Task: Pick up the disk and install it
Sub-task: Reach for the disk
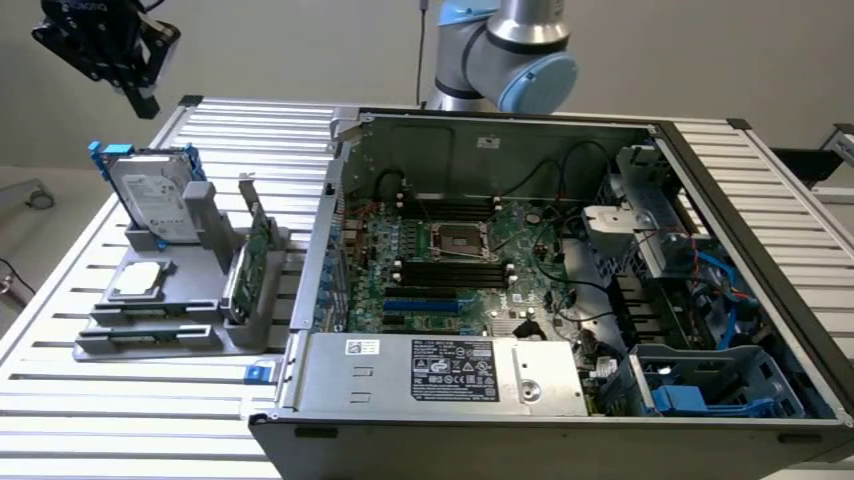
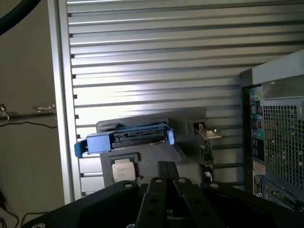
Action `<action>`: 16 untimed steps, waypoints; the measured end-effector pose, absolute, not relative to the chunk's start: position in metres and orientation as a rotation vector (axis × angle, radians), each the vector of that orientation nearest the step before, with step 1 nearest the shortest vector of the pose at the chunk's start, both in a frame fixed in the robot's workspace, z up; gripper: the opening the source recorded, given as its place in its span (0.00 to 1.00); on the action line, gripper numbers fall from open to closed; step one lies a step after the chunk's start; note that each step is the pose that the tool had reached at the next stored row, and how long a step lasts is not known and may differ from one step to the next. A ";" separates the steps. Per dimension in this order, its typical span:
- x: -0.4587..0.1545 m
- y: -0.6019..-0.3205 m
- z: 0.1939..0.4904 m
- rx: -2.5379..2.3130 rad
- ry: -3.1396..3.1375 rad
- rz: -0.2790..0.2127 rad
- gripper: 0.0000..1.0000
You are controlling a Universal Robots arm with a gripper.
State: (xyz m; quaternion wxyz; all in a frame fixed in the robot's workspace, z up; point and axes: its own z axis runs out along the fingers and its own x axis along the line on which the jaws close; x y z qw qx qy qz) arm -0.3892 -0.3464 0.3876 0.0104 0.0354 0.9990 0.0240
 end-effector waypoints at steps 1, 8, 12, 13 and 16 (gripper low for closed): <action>-0.393 -0.343 0.388 0.110 3.118 0.075 0.11; -0.406 -0.335 0.388 0.110 3.118 0.075 0.11; -0.406 -0.335 0.388 0.110 3.118 0.075 0.11; -0.406 -0.335 0.388 0.110 3.118 0.075 0.11; -0.406 -0.335 0.388 0.110 3.118 0.075 0.11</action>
